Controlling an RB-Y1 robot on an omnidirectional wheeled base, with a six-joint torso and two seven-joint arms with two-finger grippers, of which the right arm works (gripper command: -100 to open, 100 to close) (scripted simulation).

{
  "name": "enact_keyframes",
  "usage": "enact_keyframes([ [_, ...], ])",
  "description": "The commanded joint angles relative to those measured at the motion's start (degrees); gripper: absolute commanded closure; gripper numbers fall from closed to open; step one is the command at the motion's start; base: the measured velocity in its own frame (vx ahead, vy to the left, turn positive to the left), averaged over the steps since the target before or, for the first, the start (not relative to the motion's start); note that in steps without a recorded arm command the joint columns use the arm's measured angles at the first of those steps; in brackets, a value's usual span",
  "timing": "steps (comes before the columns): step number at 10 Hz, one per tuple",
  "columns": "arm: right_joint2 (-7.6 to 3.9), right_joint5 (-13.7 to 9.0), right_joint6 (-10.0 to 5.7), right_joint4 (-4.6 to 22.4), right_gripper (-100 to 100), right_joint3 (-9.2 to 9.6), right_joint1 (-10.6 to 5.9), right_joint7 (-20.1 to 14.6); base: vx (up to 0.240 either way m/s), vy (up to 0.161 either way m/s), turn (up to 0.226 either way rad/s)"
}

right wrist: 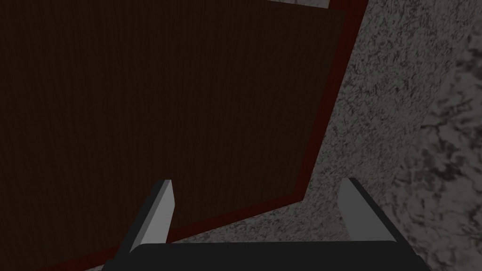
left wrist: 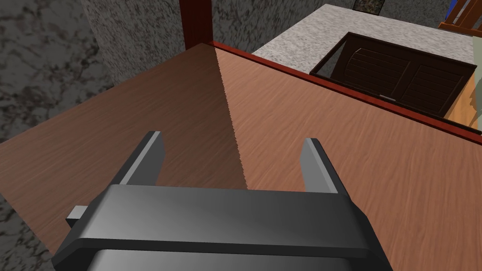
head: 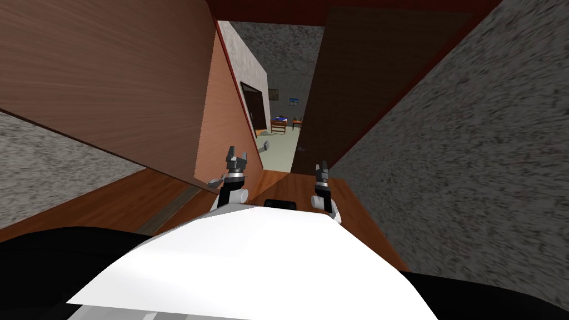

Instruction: Pull the door open

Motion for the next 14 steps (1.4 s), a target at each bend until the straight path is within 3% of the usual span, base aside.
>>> enact_keyframes([
  [1,-0.51,-0.36,-0.43,2.85,-100,-0.39,-1.08,-0.42,0.099,0.011,0.043],
  [6,-1.54,-1.23,-2.59,11.12,-100,-1.00,-3.59,-1.35,0.101,0.001,0.046],
  [7,-1.54,-1.23,-2.59,11.32,-100,-1.00,-3.59,-1.35,0.071,-0.009,0.017],
  [13,-2.71,-2.30,-5.23,21.73,-100,-1.74,-6.69,-2.50,0.090,0.003,0.045],
  [14,-2.71,-2.30,-5.23,21.73,-100,-1.74,-6.69,-2.50,0.064,0.000,0.012],
])
